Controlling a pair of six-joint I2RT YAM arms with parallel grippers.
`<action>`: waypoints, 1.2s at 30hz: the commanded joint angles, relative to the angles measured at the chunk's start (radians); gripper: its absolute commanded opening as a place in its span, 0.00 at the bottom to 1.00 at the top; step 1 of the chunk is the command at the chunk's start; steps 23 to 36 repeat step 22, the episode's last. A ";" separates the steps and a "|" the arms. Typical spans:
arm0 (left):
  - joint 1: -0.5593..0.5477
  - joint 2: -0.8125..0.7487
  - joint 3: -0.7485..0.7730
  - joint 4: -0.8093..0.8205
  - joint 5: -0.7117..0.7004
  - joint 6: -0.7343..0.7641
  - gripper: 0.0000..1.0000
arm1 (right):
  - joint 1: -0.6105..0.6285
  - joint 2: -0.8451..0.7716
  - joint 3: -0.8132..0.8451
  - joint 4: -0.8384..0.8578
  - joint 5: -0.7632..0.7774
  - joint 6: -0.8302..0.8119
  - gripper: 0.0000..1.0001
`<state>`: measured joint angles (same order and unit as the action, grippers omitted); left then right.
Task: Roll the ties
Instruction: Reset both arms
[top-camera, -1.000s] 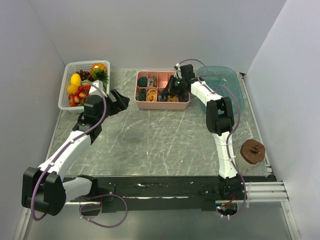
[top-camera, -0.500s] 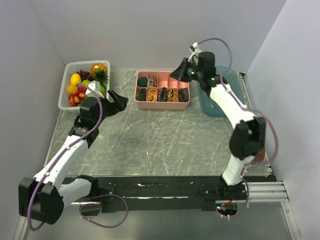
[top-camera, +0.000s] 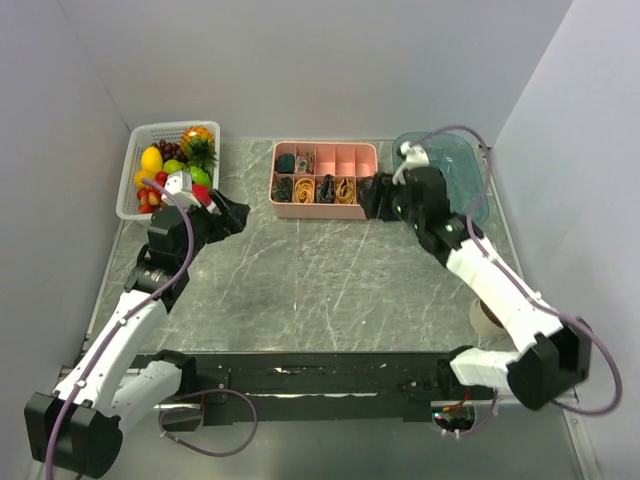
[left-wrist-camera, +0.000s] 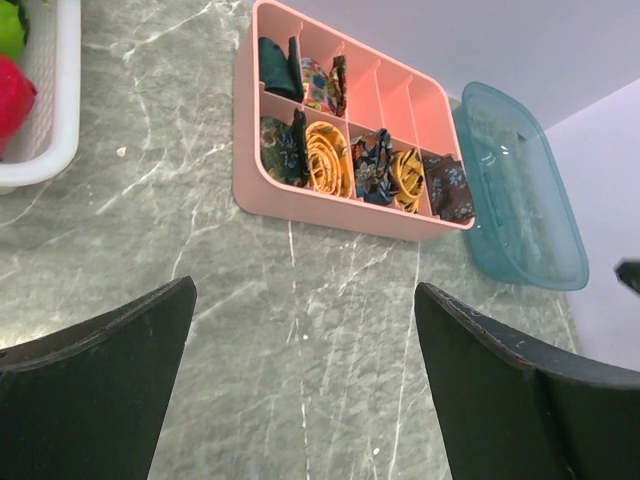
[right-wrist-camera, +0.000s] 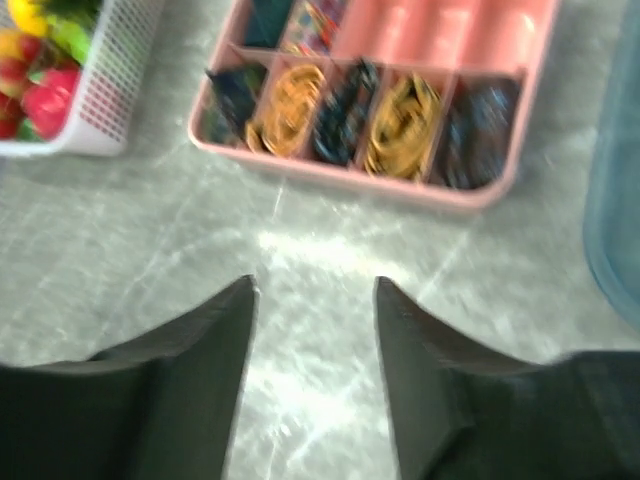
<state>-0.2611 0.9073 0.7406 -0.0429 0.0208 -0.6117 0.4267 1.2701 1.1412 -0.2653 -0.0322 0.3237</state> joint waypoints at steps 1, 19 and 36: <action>0.002 -0.041 -0.013 -0.040 -0.018 0.030 0.97 | 0.017 -0.167 -0.113 -0.038 0.150 -0.034 0.73; 0.002 -0.077 -0.078 0.003 -0.056 0.021 0.96 | 0.017 -0.419 -0.347 -0.072 0.196 -0.055 0.99; 0.002 -0.116 -0.101 0.035 -0.090 0.030 0.96 | 0.017 -0.443 -0.363 -0.039 0.236 -0.070 1.00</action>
